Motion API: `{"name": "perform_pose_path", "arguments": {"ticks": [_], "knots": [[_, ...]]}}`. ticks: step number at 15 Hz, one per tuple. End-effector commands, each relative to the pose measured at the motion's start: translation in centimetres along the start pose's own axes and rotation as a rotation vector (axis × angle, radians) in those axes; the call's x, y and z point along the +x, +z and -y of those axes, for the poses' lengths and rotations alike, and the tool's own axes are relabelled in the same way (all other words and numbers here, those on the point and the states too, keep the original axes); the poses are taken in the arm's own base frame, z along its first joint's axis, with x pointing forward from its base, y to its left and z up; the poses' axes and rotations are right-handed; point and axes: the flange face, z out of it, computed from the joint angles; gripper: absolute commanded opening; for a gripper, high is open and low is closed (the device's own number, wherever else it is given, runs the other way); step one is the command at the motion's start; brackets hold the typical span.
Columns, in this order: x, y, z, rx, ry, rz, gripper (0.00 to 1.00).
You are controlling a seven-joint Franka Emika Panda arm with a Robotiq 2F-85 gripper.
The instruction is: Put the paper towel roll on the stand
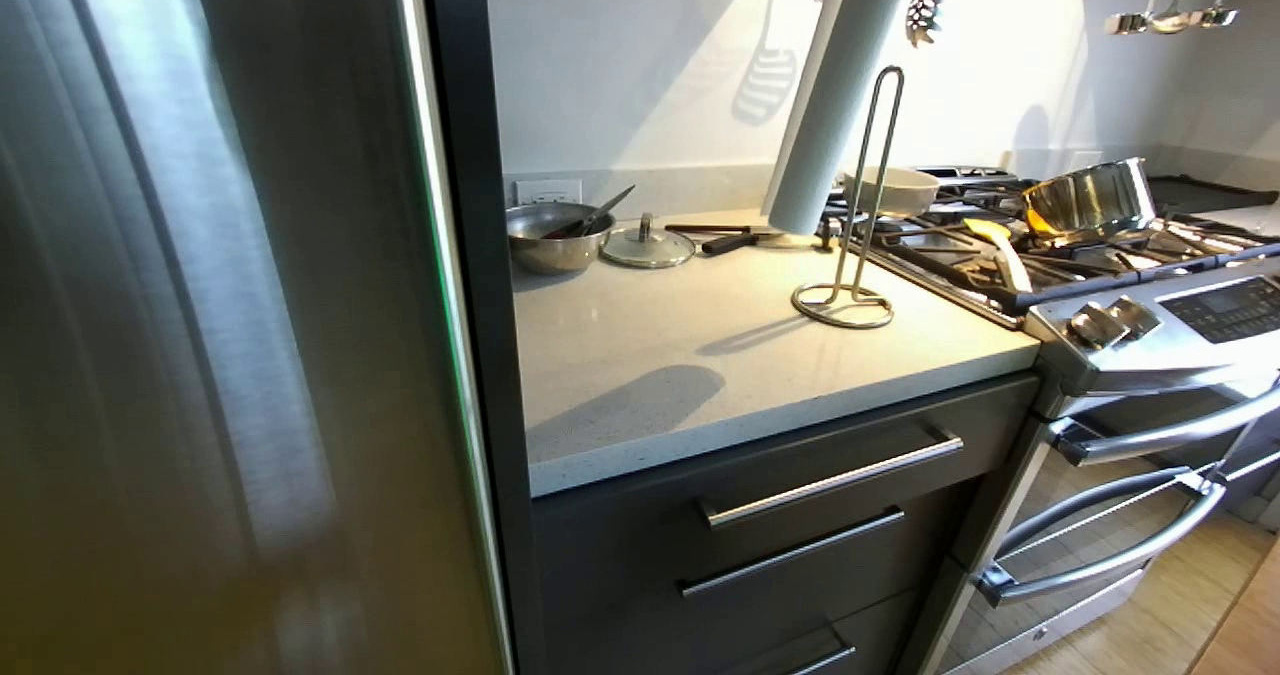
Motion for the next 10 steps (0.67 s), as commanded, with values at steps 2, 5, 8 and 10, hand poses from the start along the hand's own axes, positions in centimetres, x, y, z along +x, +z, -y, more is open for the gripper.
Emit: {"name": "perform_pose_path", "arguments": {"ticks": [2, 5, 8, 10], "knots": [[-0.7, -7.7, -3.4, -0.091, 0.027, -0.061, 0.01], [-0.3, -11.5, -5.6, -0.153, 0.063, -0.125, 0.01], [0.2, -13.6, -7.1, -0.186, 0.086, -0.174, 0.01], [0.5, -14.4, -7.7, -0.198, 0.096, -0.193, 0.01]]}}
